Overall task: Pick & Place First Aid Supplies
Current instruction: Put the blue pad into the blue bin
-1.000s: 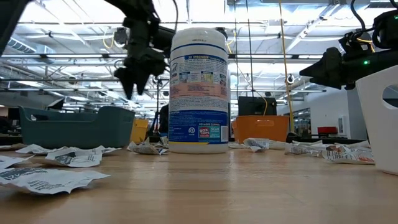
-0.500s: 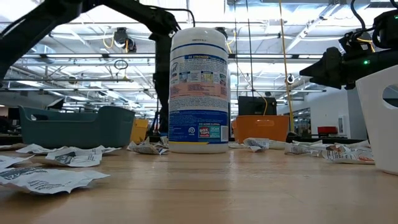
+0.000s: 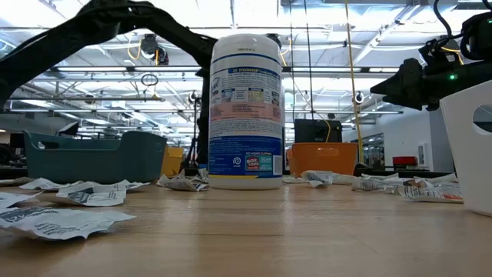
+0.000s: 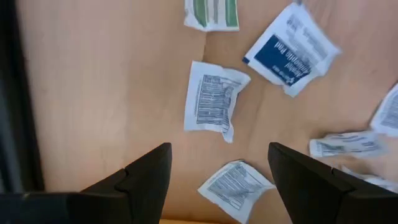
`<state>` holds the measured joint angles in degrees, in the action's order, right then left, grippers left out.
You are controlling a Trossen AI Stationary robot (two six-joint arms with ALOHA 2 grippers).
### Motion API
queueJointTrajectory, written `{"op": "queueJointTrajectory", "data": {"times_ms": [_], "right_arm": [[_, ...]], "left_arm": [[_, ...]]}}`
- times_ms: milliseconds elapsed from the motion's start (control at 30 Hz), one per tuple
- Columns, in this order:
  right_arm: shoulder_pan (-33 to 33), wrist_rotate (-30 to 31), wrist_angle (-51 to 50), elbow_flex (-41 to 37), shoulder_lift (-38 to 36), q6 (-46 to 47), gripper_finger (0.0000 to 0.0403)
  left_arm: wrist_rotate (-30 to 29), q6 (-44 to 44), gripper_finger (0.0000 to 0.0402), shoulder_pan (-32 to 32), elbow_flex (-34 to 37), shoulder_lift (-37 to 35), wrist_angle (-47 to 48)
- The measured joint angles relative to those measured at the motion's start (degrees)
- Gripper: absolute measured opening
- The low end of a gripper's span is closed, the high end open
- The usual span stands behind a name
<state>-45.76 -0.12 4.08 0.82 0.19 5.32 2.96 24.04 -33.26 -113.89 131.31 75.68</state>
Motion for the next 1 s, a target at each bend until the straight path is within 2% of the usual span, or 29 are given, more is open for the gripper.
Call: {"op": "queueJointTrajectory", "data": {"times_ms": [267, 433, 533, 833, 900, 1000], "right_arm": [[0.00, 0.01, 0.00, 0.00, 0.00, 0.01, 0.0357], [0.01, 0.02, 0.00, 0.00, 0.00, 0.01, 0.0357], [-0.02, 0.02, 0.00, 0.00, 0.00, 0.01, 0.0357], [-0.02, 0.02, 0.00, 0.00, 0.00, 0.01, 0.0357], [-0.01, 0.01, 0.00, 0.00, 0.00, 0.01, 0.0357], [0.00, 0.02, 0.00, 0.00, 0.00, 0.00, 0.0357]], "left_arm": [[-0.06, 0.61, 0.0273, 1.07, 0.04, 3.93, -3.11], [-2.81, 1.75, 0.0262, 1.24, 0.04, 4.30, -5.05], [-3.08, 3.95, 0.0218, 1.20, 0.04, 4.30, -5.82], [-3.00, 4.53, 0.0031, 1.20, 2.43, 4.09, -5.57], [-3.12, 3.97, 0.0010, 1.21, 2.54, 4.06, -4.99], [-4.71, 3.47, 0.0009, 1.25, 2.02, 3.84, -3.59]]}}
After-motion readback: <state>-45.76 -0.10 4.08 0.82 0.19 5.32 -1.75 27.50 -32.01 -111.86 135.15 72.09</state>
